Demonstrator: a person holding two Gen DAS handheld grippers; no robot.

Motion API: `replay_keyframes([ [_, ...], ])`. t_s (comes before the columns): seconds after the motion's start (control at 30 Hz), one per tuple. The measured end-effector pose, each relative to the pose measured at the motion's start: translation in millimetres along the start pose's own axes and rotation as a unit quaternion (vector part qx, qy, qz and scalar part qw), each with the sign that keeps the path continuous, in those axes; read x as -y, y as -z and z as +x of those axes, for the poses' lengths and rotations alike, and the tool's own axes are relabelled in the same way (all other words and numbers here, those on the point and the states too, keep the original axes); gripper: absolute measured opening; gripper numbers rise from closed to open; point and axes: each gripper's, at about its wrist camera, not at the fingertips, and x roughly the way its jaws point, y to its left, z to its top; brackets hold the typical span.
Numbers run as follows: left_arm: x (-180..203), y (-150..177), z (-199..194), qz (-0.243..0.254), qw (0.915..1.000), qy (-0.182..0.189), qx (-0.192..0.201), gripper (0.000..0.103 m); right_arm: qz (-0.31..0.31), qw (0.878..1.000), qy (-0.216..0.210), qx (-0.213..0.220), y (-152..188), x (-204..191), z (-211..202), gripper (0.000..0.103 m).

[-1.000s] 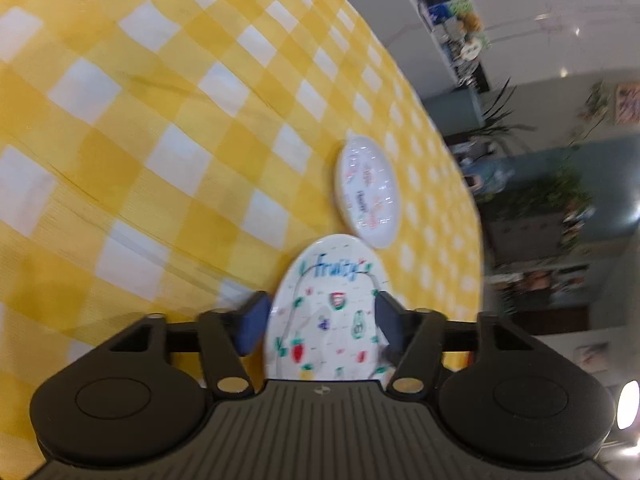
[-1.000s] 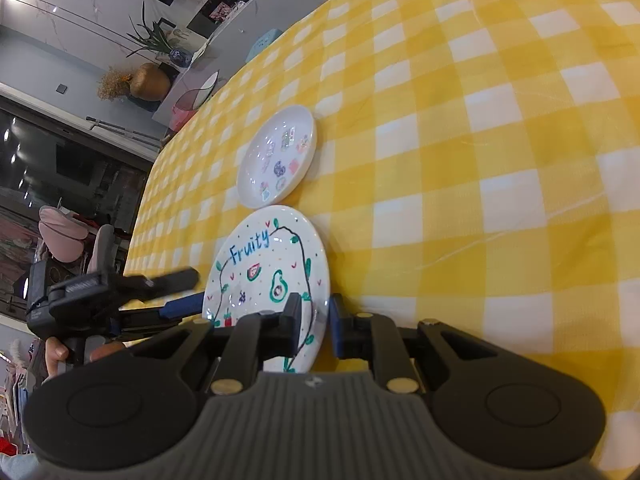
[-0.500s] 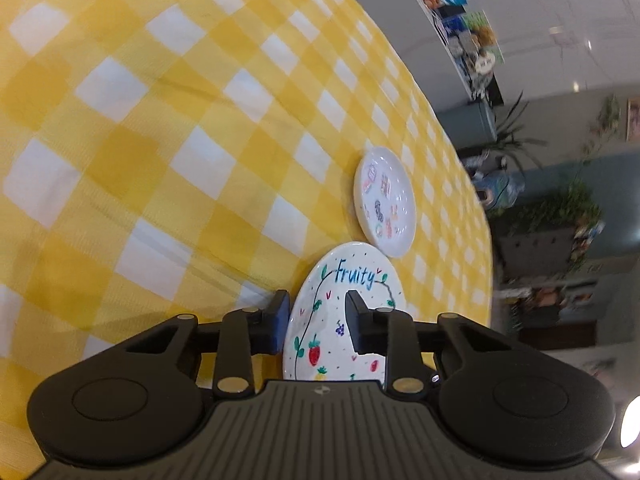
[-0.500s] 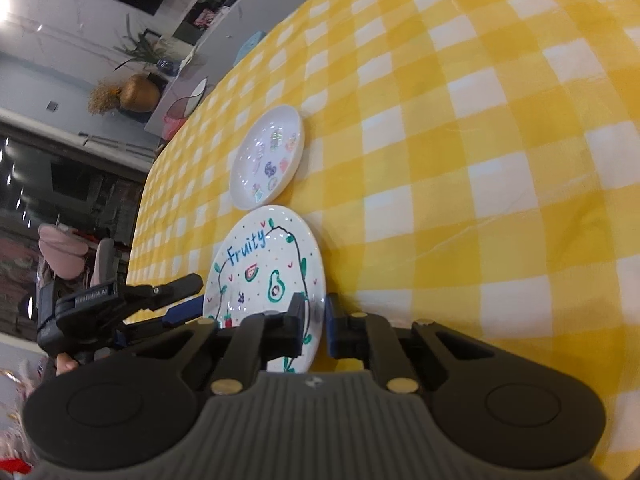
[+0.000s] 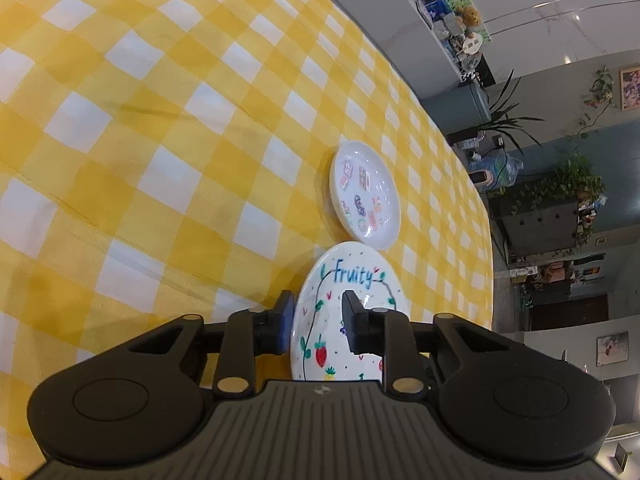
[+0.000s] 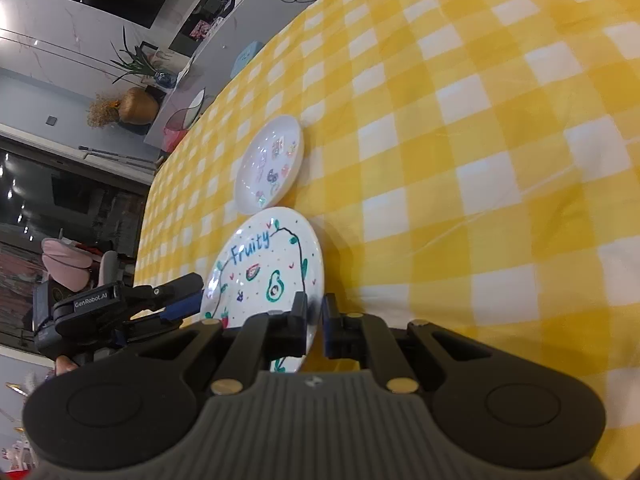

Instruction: Organize plates and bowls

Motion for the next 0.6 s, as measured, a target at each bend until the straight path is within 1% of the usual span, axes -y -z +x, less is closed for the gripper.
replay_keyframes([
  [0.03, 0, 0, 1, 0.0, 1.0, 0.0, -0.001, 0.025, 0.002, 1.0, 0.0, 0.002, 1, 1, -2, 0.005],
  [0.1, -1, -1, 1, -0.006, 1.0, 0.004, -0.002, 0.019, 0.003, 1.0, -0.003, 0.006, 0, 2, -5, 0.004],
  [0.13, -3, -2, 1, -0.01, 0.9999, 0.01, -0.002, 0.018, 0.005, 1.0, -0.004, 0.007, -1, 3, -7, 0.004],
  [0.2, -5, -2, 1, -0.014, 0.9998, 0.016, -0.004, 0.007, 0.01, 1.0, -0.005, 0.01, -2, 5, -10, 0.004],
  [0.3, -8, -2, 2, -0.028, 0.9993, 0.022, -0.004, 0.006, 0.019, 1.0, -0.01, 0.012, -1, 9, -14, 0.004],
  [0.43, -3, -1, 2, -0.015, 0.9997, 0.019, -0.003, 0.006, 0.019, 1.0, -0.011, 0.01, 0, 10, -17, 0.004],
  [0.6, 13, -3, -2, 0.005, 0.9986, 0.052, -0.003, 0.007, 0.029, 0.999, -0.013, 0.024, 2, 11, -34, 0.004],
])
